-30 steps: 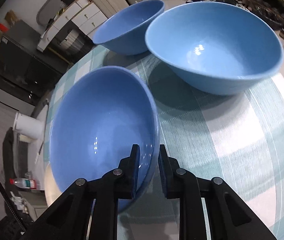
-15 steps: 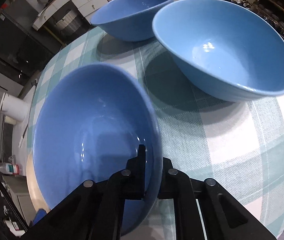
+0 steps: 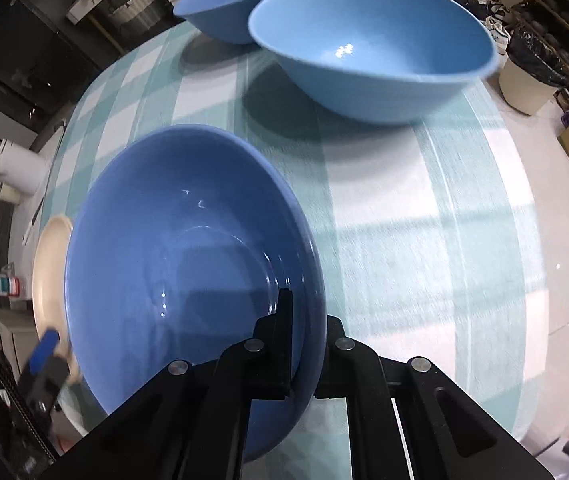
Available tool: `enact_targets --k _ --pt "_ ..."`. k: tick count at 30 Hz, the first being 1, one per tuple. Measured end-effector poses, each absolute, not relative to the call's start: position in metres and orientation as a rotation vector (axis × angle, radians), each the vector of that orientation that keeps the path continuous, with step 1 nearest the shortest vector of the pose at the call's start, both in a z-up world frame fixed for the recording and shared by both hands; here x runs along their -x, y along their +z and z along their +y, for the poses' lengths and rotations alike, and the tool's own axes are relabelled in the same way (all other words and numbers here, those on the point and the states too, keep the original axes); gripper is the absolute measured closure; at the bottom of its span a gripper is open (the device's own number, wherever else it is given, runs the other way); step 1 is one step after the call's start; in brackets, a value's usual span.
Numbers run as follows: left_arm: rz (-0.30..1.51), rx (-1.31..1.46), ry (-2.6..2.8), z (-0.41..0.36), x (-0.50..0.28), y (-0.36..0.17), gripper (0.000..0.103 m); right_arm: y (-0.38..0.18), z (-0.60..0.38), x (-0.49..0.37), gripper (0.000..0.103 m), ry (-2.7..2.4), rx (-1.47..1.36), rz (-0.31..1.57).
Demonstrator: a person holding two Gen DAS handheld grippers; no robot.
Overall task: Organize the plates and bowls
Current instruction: 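Lift the blue bowl with the right tool and carry it toward the plates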
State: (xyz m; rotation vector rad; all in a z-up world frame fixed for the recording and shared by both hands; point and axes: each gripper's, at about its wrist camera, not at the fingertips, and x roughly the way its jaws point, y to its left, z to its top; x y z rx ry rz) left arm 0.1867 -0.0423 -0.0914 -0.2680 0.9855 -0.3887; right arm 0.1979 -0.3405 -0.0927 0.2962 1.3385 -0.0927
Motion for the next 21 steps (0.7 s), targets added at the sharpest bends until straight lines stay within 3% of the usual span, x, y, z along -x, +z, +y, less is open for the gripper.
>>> enact_targets --k 15,21 --pt "1.006 0.178 -0.415 -0.082 -0.179 -0.09 0.004 -0.091 -0.37 -0.145 0.097 -0.05 -0.359 1.323" --pt "1.005 0.144 -0.404 -0.09 -0.177 -0.088 0.004 -0.078 -0.369 -0.145 0.093 -0.056 -0.283 1.206"
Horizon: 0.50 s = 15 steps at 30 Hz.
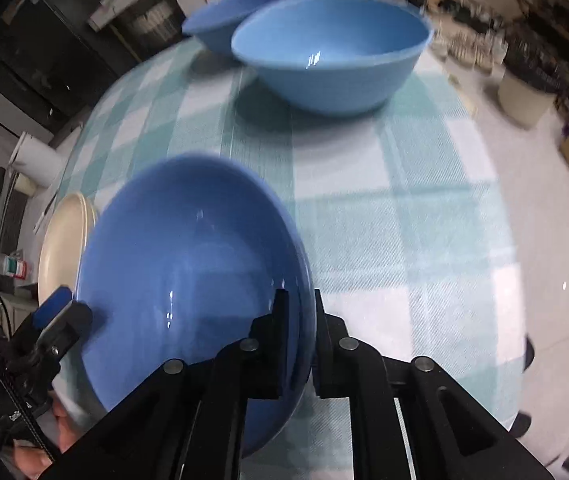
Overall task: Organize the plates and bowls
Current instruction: 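Lift the blue bowl with the right tool and carry it toward the plates, then lower the blue bowl onto the table and open the right tool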
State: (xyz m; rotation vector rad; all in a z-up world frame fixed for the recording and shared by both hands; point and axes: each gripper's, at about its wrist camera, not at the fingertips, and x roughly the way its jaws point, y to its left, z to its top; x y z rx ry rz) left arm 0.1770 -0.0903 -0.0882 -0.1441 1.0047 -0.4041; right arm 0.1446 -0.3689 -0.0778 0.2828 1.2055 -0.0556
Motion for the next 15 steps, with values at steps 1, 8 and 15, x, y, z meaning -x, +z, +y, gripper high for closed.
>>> enact_targets --k 1,8,15 --pt "0.997 0.135 -0.403 -0.092 -0.176 -0.087 0.004 -0.075 -0.373 -0.143 0.092 -0.056 -0.295 1.188" --pt "0.953 0.104 -0.386 -0.095 -0.172 -0.074 0.004 -0.063 -0.391 -0.134 0.082 -0.036 -0.343 1.07" --pt "0.818 -0.064 -0.311 -0.105 -0.159 -0.045 0.004 -0.032 -0.402 -0.114 0.082 -0.009 -0.388 0.849"
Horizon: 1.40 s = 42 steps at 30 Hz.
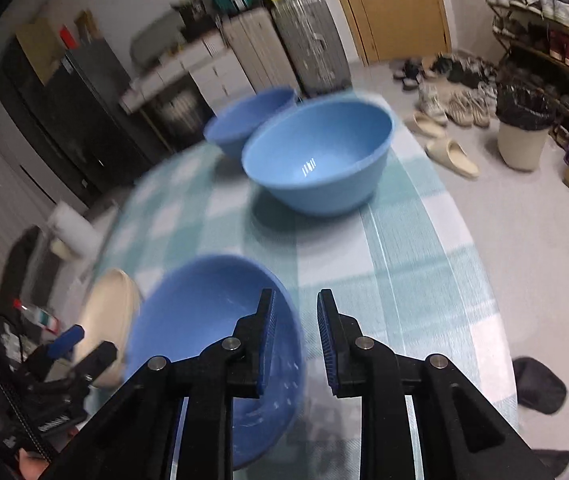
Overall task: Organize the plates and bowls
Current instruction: 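Lower the blue bowl onto the table and open the right tool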
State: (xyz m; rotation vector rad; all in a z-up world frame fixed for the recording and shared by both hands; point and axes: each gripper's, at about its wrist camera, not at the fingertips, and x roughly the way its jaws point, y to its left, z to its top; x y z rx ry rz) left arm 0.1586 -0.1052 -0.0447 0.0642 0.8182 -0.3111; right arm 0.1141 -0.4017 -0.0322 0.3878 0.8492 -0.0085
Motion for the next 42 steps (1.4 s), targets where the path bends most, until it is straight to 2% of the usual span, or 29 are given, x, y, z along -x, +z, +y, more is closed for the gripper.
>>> enact_targets --k 1,4,7,10,13,16,22,25,35,42 --pt "0.809 -0.061 -0.32 -0.105 -0.158 -0.041 0.003 -0.026 -0.403 -0.11 0.078 0.006 -0.404 0.814" --pt "0.784 -0.071 -0.333 -0.107 -0.157 -0.029 0.003 -0.013 -0.405 -0.102 0.052 0.046 -0.439 0.743" --pt "0.76 -0.088 -0.349 -0.109 -0.159 -0.017 0.003 0.0 -0.406 -0.093 0.048 0.07 -0.425 0.666" --pt "0.785 -0.053 -0.41 -0.11 -0.166 -0.005 0.003 0.006 -0.407 -0.088 0.027 0.072 -0.404 0.6" --pt "0.735 -0.062 -0.416 -0.113 -0.166 0.014 0.003 0.01 -0.41 -0.083 0.019 0.065 -0.394 0.561" --pt "0.692 -0.102 -0.415 -0.12 -0.17 0.028 0.003 0.013 -0.414 -0.086 0.019 0.062 -0.402 0.597" --pt "0.749 -0.093 -0.517 -0.136 -0.195 0.05 0.003 0.024 -0.423 -0.088 0.019 0.066 -0.437 0.573" --pt "0.737 -0.146 -0.489 -0.151 -0.217 0.053 0.002 0.027 -0.428 -0.098 0.015 0.065 -0.456 0.586" --pt "0.967 -0.264 -0.514 -0.224 -0.305 0.002 0.002 0.009 -0.465 -0.167 0.015 0.016 -0.577 0.659" --pt "1.15 -0.175 -0.52 -0.252 -0.354 -0.029 0.003 -0.017 -0.497 -0.223 0.015 -0.054 -0.585 0.761"
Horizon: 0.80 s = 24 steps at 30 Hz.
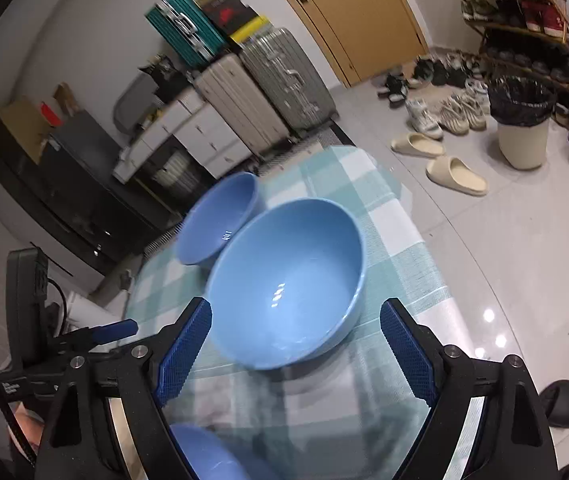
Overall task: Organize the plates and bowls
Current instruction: 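Lower the blue bowl onto the table and open the right tool, then close the left tool on a light blue bowl's rim while the right tool grips it too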
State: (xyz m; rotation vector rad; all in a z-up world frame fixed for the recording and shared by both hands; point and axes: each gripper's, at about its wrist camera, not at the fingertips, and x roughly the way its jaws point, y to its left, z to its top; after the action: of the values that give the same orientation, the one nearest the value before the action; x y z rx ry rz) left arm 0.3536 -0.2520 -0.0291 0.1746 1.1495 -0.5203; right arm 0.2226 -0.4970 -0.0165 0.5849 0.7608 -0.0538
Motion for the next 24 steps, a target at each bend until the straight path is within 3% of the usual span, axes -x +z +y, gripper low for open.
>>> enact_targets --k 7,13,15,17,19,21,23,24 --pt "1.24 -0.108 -0.549 -0.275 -0.378 -0.049 0.003 -0.037 -0.519 -0.259 0.016 -0.066 -0.62 0.847" --pt "1.243 -0.108 -0.552 -0.289 -0.385 -0.057 0.005 -0.058 -0.531 -0.28 0.023 -0.091 -0.647 0.945" --pt "1.237 -0.14 -0.579 -0.296 -0.386 -0.062 0.017 -0.065 -0.535 -0.286 0.029 -0.1 -0.67 0.971" --pt "1.244 -0.183 -0.562 -0.301 -0.387 -0.066 0.036 -0.072 -0.537 -0.292 0.039 -0.108 -0.675 1.0" --pt "1.258 -0.17 -0.578 -0.303 -0.39 -0.068 0.047 -0.076 -0.539 -0.296 0.043 -0.113 -0.668 1.016" --pt "1.257 -0.141 -0.601 -0.304 -0.39 -0.068 0.05 -0.079 -0.537 -0.298 0.046 -0.134 -0.647 1.037" --pt "1.232 -0.149 -0.607 -0.304 -0.389 -0.067 0.064 -0.081 -0.535 -0.3 0.053 -0.125 -0.642 1.043" --pt "1.229 -0.169 -0.601 -0.305 -0.388 -0.068 0.067 -0.083 -0.535 -0.301 0.054 -0.129 -0.642 1.053"
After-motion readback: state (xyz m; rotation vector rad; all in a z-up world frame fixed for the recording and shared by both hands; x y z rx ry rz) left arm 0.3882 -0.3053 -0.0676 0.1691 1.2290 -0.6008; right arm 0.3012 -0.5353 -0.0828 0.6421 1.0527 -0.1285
